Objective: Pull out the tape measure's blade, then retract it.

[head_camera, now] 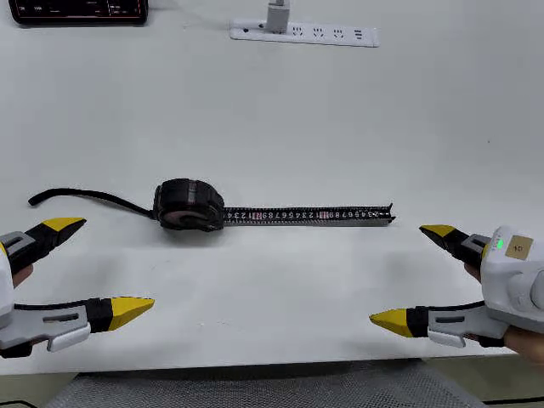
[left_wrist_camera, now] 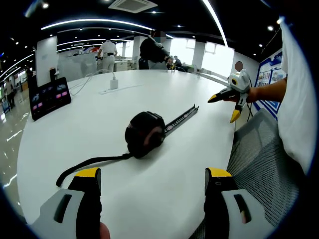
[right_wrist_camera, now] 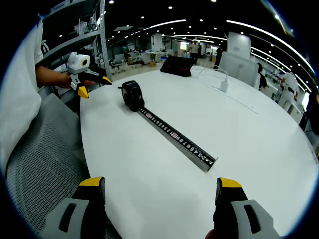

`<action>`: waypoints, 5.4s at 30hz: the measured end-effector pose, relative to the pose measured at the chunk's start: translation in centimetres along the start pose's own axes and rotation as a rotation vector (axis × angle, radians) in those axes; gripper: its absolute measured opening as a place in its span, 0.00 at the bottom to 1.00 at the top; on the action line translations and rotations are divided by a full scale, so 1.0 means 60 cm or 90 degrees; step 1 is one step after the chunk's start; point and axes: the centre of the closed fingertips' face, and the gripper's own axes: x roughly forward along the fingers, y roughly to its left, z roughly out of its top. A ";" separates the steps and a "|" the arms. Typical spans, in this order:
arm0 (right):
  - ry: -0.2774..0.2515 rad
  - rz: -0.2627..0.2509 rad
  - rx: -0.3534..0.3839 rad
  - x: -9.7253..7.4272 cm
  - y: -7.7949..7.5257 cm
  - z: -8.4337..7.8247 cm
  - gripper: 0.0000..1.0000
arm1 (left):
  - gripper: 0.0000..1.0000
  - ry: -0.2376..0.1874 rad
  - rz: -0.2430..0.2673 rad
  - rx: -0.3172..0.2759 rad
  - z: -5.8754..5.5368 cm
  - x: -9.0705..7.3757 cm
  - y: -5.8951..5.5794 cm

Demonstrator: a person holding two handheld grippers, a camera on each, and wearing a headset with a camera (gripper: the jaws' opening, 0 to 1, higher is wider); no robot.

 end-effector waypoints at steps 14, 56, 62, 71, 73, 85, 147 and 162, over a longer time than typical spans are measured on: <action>0.000 -0.006 0.002 0.000 -0.007 -0.003 0.92 | 0.82 0.003 0.001 -0.002 0.000 -0.001 0.004; -0.005 -0.012 0.016 -0.006 -0.017 -0.004 0.91 | 0.76 0.009 0.033 -0.056 0.049 0.112 0.011; -0.002 -0.012 0.018 -0.007 -0.017 -0.007 0.91 | 0.76 0.009 0.034 -0.087 0.051 0.128 0.013; -0.001 -0.013 0.019 -0.007 -0.018 -0.008 0.91 | 0.76 0.003 0.037 -0.108 0.057 0.144 0.011; -0.001 -0.013 0.020 -0.006 -0.018 -0.008 0.91 | 0.75 0.001 0.038 -0.115 0.057 0.147 0.010; -0.001 -0.015 0.018 -0.007 -0.020 -0.007 0.89 | 0.69 -0.008 0.048 -0.136 0.062 0.154 0.009; 0.050 0.039 -0.122 0.024 -0.122 0.020 0.47 | 0.66 -0.024 0.308 -0.252 0.063 0.180 0.038; 0.089 0.088 -0.180 0.052 -0.137 0.015 0.33 | 0.61 -0.023 0.326 -0.255 0.055 0.181 0.047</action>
